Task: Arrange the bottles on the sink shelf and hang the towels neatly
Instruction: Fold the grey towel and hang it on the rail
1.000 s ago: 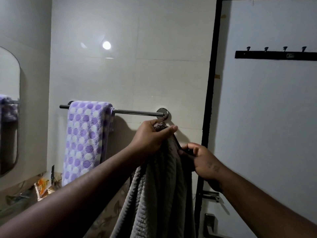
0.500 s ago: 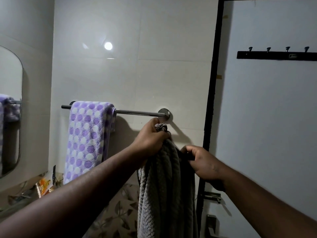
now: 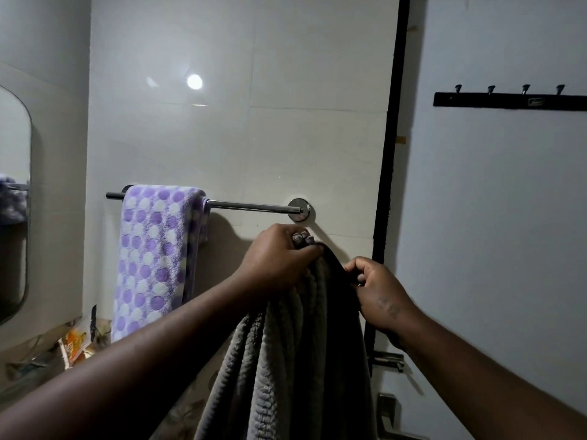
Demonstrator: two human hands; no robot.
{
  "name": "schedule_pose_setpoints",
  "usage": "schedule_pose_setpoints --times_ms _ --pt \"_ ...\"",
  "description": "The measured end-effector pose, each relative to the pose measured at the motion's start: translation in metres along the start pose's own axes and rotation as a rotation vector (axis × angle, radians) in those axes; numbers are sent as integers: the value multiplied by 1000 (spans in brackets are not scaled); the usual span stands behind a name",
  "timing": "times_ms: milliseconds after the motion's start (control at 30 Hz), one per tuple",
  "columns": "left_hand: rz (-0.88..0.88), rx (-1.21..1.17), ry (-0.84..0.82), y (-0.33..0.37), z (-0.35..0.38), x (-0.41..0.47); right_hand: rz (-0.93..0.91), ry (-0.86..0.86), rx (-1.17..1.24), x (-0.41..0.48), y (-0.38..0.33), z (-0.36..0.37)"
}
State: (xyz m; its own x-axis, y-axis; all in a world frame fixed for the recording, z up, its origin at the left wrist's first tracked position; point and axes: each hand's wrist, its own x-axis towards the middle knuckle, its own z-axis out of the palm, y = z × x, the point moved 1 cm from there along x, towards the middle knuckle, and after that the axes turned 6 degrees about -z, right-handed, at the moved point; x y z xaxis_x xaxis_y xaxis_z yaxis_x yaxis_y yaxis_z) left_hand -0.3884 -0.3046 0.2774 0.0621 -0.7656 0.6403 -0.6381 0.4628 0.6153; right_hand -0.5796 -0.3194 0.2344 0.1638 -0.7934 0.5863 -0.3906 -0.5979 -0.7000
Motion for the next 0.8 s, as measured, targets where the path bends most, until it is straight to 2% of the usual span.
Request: schedule_pose_setpoints --times_ms 100,167,267,333,400,467,533,633,733,800 --pt "-124 -137 -26 -3 -1 0 19 154 -76 0 8 1" --pt "-146 -268 -95 -7 -2 -1 39 245 -19 1 7 0" --pt "-156 -468 -226 -7 4 -5 70 169 260 4 -6 9" --pt "-126 -479 -289 -4 10 -7 67 133 335 8 -12 16" --pt "-70 -325 -251 -1 11 -6 63 126 366 12 -14 19" --pt "-4 -101 -135 -1 9 -2 68 116 409 13 -11 19" --pt "12 -22 -22 -2 6 -1 43 76 412 12 -11 21" --pt "-77 -159 17 -2 6 -2 15 0 356 9 -9 24" --pt "-170 -340 14 -5 2 1 76 -105 277 5 -2 24" --pt "-178 -378 -51 -10 0 5 131 -115 288 3 3 22"
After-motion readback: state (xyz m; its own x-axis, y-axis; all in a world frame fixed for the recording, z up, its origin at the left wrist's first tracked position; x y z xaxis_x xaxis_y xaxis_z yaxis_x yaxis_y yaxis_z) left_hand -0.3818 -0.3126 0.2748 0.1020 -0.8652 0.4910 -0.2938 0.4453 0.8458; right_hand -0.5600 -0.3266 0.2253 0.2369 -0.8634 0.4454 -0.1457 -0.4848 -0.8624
